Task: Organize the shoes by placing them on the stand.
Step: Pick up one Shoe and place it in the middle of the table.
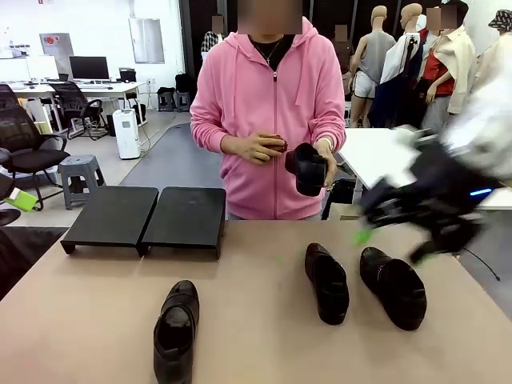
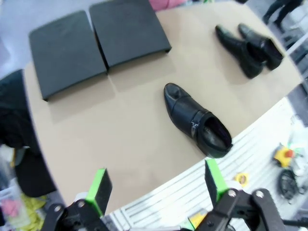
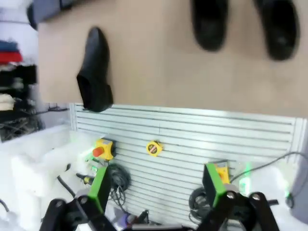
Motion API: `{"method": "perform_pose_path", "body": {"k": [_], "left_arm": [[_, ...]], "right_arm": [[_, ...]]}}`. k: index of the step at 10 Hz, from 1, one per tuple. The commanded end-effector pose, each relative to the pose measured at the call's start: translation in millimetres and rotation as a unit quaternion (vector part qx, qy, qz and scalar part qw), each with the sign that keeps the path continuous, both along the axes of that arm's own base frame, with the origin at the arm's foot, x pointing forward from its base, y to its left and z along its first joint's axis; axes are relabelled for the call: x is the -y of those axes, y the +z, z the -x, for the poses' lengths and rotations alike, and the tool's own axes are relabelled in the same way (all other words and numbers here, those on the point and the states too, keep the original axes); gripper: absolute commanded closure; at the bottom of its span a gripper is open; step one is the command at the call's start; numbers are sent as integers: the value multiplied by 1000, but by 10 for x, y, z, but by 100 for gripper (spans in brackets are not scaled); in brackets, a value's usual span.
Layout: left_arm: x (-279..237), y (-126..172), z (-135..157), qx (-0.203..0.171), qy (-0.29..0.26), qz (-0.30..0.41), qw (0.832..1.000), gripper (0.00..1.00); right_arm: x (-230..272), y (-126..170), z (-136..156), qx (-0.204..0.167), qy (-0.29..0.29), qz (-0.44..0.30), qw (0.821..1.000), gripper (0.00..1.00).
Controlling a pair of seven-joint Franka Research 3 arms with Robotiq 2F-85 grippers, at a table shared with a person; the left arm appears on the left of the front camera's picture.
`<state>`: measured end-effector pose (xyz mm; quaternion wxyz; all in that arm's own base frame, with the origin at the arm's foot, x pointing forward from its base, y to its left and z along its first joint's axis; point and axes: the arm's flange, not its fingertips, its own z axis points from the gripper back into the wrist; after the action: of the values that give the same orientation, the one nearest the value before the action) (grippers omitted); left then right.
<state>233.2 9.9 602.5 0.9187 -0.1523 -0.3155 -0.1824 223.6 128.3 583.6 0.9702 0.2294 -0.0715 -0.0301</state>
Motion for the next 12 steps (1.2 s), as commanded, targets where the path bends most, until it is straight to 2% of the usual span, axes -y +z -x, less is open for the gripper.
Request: {"method": "perform_pose_path", "body": {"k": [1,2,3,4,6,7,12], "left_arm": [[-1,-9,5,1,-8,3,1000,0],[-1,-9,5,1,-8,3,1000,0],[-1,-9,5,1,-8,3,1000,0],[-1,-9,5,1,-8,3,1000,0],[-1,-9,5,1,-8,3,1000,0],[-1,-9,5,1,-8,3,1000,0],[-1,-9,5,1,-8,3,1000,0]], "right_arm": [[996,318,-87,-5,-43,-68,997,0],[1493,267,-98,-4,-96,-72,993,0],[1756,89,-99,-11,-101,-90,991,0],[1837,-74,-91,-7,-88,-107,990,0],[1819,-357,-81,30,-49,-121,991,0],[2038,-80,20,-6,-100,-105,989,0],[2038,-80,20,-6,-100,-105,989,0]]}}
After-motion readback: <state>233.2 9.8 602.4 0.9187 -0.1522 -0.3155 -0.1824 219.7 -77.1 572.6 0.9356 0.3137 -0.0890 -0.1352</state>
